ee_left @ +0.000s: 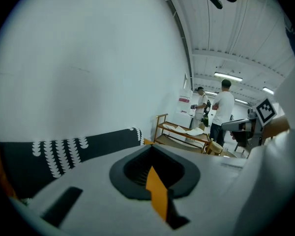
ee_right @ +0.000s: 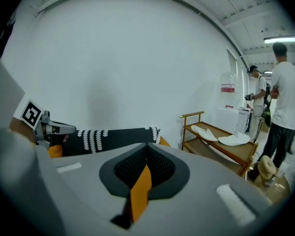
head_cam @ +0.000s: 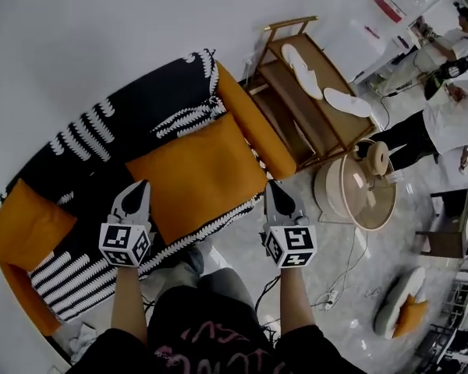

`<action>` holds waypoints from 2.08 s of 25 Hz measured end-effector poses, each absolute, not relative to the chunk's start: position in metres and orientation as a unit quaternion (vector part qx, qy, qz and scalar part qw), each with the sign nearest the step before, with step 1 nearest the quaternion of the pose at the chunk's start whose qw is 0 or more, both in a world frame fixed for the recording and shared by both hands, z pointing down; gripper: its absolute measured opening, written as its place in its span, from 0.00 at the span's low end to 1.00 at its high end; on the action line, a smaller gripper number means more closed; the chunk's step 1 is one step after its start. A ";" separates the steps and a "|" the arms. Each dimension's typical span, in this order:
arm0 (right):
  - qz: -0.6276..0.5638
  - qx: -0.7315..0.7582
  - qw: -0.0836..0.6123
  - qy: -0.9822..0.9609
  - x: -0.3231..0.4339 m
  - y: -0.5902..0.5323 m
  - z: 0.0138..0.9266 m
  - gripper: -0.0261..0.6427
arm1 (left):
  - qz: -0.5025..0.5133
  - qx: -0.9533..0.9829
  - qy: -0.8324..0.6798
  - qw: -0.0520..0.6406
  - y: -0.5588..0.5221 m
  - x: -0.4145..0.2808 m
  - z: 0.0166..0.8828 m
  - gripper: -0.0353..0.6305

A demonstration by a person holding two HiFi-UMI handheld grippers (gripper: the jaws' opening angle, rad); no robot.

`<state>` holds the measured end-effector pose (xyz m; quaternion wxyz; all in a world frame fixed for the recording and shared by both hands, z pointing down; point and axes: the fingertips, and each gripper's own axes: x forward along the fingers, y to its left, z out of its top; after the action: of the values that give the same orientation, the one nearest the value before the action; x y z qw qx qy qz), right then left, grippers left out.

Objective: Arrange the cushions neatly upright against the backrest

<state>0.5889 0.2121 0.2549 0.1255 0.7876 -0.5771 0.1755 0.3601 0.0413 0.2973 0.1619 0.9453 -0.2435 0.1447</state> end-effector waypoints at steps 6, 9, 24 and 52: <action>0.200 0.749 0.161 -0.611 0.611 0.171 0.294 0.05 | 0.165 0.918 -0.309 0.184 0.026 0.336 0.327 0.05; 0.208 0.728 0.168 -0.631 0.618 0.148 0.311 0.05 | 0.177 0.903 -0.341 0.194 0.022 0.325 0.343 0.05; 0.294 0.618 0.198 -0.701 0.675 0.095 0.435 0.12 | 0.254 0.811 -0.477 0.222 0.035 0.324 0.431 0.11; 0.393 0.557 0.334 -0.651 0.700 0.073 0.657 0.64 | 0.357 0.765 -0.429 0.322 0.015 0.330 0.664 0.44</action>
<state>0.7005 0.0725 0.6572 0.3344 0.5566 -0.6511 0.3931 0.3300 0.0151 0.6637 0.3221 0.7648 -0.4293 0.3565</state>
